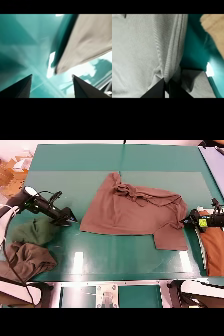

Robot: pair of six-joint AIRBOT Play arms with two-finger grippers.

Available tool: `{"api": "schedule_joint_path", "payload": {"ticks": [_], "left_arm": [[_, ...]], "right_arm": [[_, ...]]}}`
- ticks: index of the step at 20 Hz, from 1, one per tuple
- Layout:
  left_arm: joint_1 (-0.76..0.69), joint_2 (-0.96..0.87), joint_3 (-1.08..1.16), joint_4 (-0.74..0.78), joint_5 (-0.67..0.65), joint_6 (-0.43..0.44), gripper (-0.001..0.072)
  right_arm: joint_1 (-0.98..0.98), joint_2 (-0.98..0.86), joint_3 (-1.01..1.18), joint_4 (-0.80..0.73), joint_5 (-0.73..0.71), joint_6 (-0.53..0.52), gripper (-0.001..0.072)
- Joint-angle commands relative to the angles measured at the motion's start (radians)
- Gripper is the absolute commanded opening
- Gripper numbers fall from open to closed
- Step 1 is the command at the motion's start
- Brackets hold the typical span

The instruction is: Fold the shirts.

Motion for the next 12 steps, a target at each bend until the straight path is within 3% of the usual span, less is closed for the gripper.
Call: {"api": "schedule_joint_path", "payload": {"ticks": [1, 5, 7, 9, 10, 11, 12], "left_arm": [[-0.03, -0.045, -0.04, -0.087, 0.081, 0.05, 0.0556], [-0.141, -0.098, -0.04, -0.145, 0.097, 0.094, 0.0554], [-0.166, -0.108, -0.039, -0.135, 0.075, 0.108, 0.0394], [-0.151, -0.108, -0.039, -0.134, 0.062, 0.107, 0.0397], [-0.139, -0.108, -0.039, -0.135, 0.056, 0.103, 0.0342], [-0.132, -0.108, -0.039, -0.135, 0.053, 0.101, 0.0139], [-0.127, -0.108, -0.039, -0.136, 0.055, 0.109, 0.0025]], "right_arm": [[0.0, 0.001, -0.001, 0.0, 0.002, 0.0, 0.0022], [-0.001, 0.001, -0.001, 0.0, -0.003, -0.001, 0.0022], [-0.001, 0.001, -0.001, 0.0, -0.003, -0.001, 0.0022], [-0.002, 0.001, -0.001, 0.0, -0.002, -0.001, 0.0022], [-0.002, 0.001, -0.001, 0.0, -0.002, -0.001, 0.0022], [-0.002, 0.001, -0.001, 0.0, -0.002, -0.001, 0.0022], [-0.002, 0.001, -0.001, 0.0, -0.003, -0.001, 0.0022]]}}
